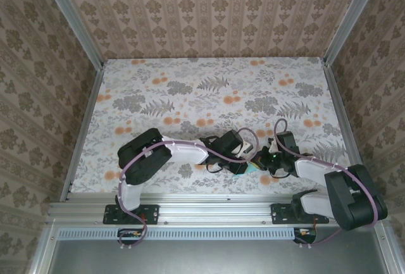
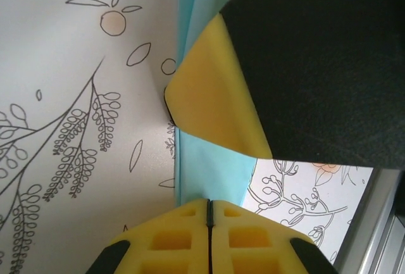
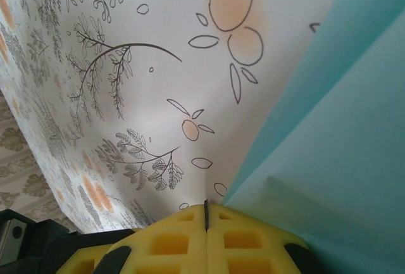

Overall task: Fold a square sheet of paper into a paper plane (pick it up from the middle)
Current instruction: Fold the wing for the fifth time at the center of the table.

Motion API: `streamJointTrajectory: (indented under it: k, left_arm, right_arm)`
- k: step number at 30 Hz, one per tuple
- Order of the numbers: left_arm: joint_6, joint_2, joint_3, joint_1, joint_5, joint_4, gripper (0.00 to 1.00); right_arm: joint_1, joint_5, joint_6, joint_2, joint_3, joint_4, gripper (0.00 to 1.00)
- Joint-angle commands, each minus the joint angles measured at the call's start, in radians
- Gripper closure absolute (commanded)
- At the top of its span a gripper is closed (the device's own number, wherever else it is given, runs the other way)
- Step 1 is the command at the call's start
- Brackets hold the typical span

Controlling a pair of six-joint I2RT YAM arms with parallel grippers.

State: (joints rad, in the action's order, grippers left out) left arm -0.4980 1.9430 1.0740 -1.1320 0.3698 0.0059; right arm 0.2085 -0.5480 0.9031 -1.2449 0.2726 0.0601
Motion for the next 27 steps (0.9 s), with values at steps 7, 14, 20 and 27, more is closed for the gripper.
streamJointTrajectory:
  k: [7,14,20,27]
  left_arm:
    - [0.003,-0.088,-0.012,-0.014,-0.050,-0.182,0.77]
    - [-0.083,-0.137,-0.026,0.033,0.016,-0.123,0.82]
    - [-0.115,-0.079,0.000,0.046,0.056,-0.108,0.93]
    - [-0.113,-0.045,0.003,0.027,0.085,-0.090,0.98]
  right_arm:
    - [0.030,0.200,-0.069,-0.022,-0.007,-0.218,1.00]
    - [0.044,0.215,-0.070,-0.021,-0.003,-0.229,1.00]
    - [0.051,0.224,-0.071,-0.016,-0.003,-0.235,1.00]
    - [0.055,0.231,-0.066,-0.017,-0.002,-0.233,1.00]
